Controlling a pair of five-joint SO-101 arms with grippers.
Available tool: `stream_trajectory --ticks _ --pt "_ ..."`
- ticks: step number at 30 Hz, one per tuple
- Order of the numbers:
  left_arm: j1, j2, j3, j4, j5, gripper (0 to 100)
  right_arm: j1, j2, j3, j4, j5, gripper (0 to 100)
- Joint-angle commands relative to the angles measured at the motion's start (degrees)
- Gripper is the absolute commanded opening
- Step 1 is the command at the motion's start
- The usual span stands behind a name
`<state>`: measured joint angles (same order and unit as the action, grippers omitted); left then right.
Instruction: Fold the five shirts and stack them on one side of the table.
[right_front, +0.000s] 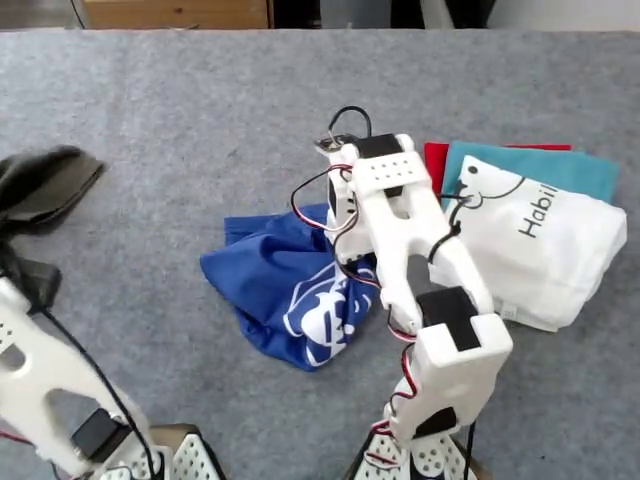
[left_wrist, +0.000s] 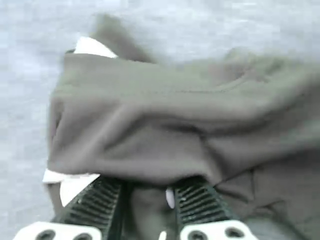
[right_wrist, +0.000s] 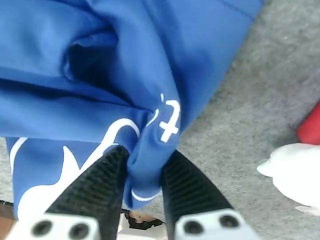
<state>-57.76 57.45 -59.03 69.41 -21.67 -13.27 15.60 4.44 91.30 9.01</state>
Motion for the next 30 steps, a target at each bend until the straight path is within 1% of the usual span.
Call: stream_trajectory --ticks 1,3,5,7,9,13,14,15,16,19,20,22,24,26,28,30 --pt "-6.7 -0.4 -14.2 1.8 5.3 3 -2.3 -3.6 0.1 0.2 0.2 1.5" --pt "-8.3 -0.2 -18.7 3.7 11.1 3 -3.8 -3.2 0.3 0.2 0.2 1.5" --pt "-8.3 -0.1 -22.8 9.1 16.1 3 -4.6 -3.1 1.1 0.0 0.5 1.8" --pt "-7.1 0.1 -25.7 13.5 15.7 3 -4.5 -3.1 2.0 -0.3 1.9 3.0" --pt "-5.3 0.1 -26.5 18.1 13.5 3 -4.3 -3.6 1.9 0.3 4.7 10.7" --pt "-0.9 -0.4 -27.0 26.9 10.5 3 -3.8 -4.5 -2.4 4.7 6.5 35.4" --pt "0.1 -0.4 -27.0 28.6 10.4 3 -3.8 -5.0 -4.6 6.5 7.7 39.3" --pt "1.3 -0.5 -27.0 30.2 10.4 3 -3.9 -5.2 -7.4 8.6 8.6 41.1" --pt "2.3 -0.5 -27.0 31.4 10.5 3 -3.9 -5.7 -10.4 9.8 9.0 41.3" --pt "4.8 -0.5 -26.9 31.6 10.7 4 -4.0 -7.0 -18.7 9.8 9.0 41.3" --pt "5.5 -0.5 -26.7 31.6 10.7 5 -5.3 -7.3 -21.0 9.8 9.0 41.3" --pt "6.8 -0.4 -26.5 31.6 10.7 11 -9.1 -6.9 -23.8 9.8 9.0 41.3" --pt "7.5 -0.4 -26.9 31.5 10.8 19 -14.9 -5.3 -25.3 9.7 9.0 41.3" --pt "8.1 -0.5 -27.0 31.4 10.8 24 -20.2 -2.4 -26.4 9.5 9.0 41.3" --pt "8.5 -0.6 -27.1 31.4 11.1 25 -24.2 1.7 -28.4 9.5 7.6 41.3" --pt "8.3 -0.6 -28.2 31.4 13.2 26 -26.5 7.3 -30.9 9.4 6.2 40.5"
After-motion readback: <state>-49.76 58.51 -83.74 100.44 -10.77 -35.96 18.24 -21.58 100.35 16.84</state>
